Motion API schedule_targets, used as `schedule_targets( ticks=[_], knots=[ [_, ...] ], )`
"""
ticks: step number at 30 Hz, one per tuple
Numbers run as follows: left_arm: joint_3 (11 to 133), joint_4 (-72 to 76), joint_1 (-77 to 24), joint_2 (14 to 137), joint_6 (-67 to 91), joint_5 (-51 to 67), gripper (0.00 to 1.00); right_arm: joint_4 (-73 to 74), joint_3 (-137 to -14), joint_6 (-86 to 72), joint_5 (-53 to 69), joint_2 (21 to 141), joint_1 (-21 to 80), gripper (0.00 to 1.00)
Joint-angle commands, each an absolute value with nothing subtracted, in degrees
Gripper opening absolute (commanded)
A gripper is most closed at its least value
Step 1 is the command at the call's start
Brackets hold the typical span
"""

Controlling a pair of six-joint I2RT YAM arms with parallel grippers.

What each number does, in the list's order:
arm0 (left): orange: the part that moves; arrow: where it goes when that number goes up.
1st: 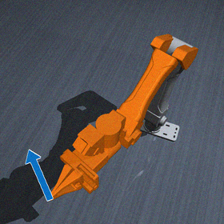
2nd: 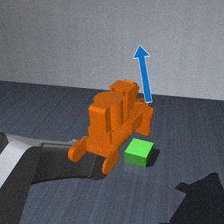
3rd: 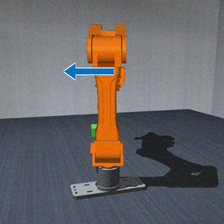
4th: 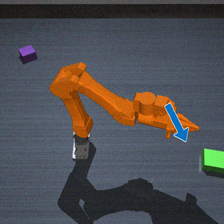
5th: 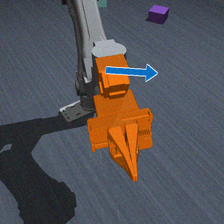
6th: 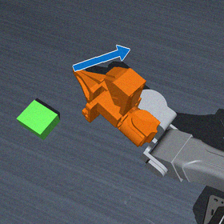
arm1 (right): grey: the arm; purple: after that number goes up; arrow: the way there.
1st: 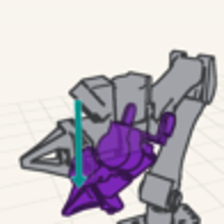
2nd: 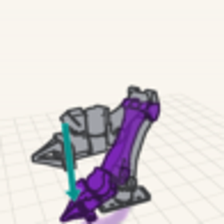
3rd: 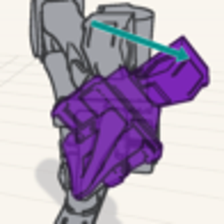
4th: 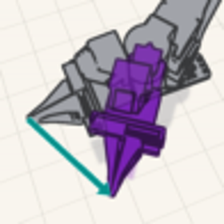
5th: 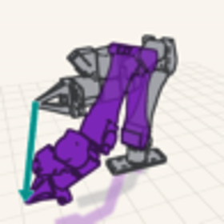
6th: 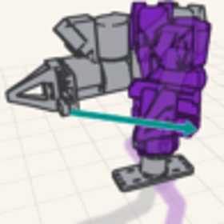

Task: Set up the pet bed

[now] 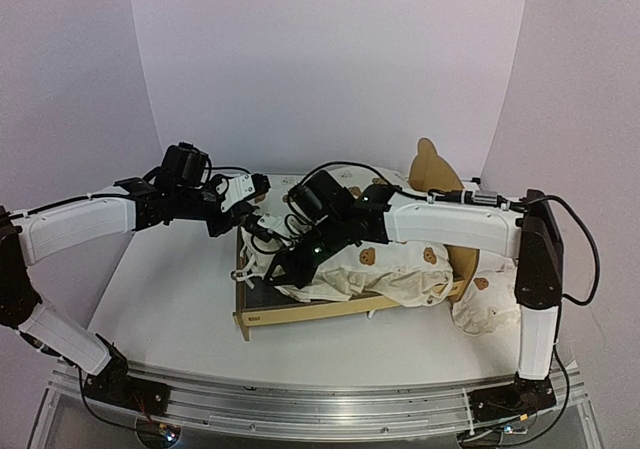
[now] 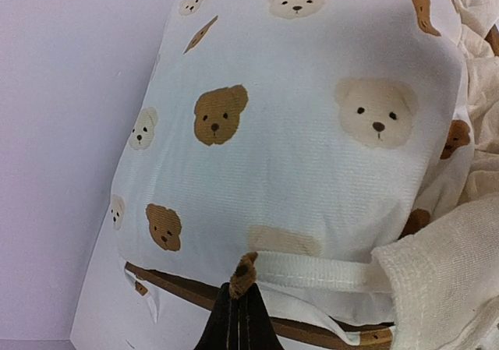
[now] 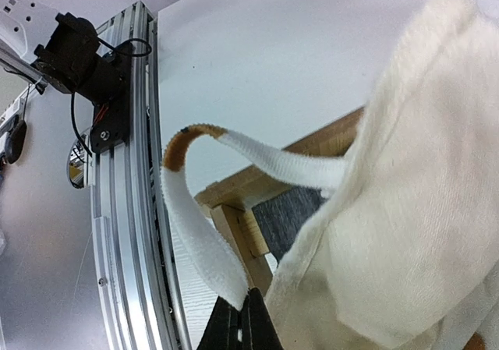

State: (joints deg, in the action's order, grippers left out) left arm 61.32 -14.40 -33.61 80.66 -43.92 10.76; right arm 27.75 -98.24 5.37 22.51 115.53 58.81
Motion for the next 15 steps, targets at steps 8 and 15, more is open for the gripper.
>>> schedule_targets(
  ticks=[8,15],
  knots=[
    [60.8,-12.7,-33.7,78.3,-43.5,11.5,0.00,1.0,-84.7,-5.7,12.3,112.3,59.1,0.00],
    [60.7,-12.6,-33.7,78.3,-43.6,11.7,0.00,0.4,-81.6,-0.8,6.3,111.0,59.2,0.00]
  ],
)
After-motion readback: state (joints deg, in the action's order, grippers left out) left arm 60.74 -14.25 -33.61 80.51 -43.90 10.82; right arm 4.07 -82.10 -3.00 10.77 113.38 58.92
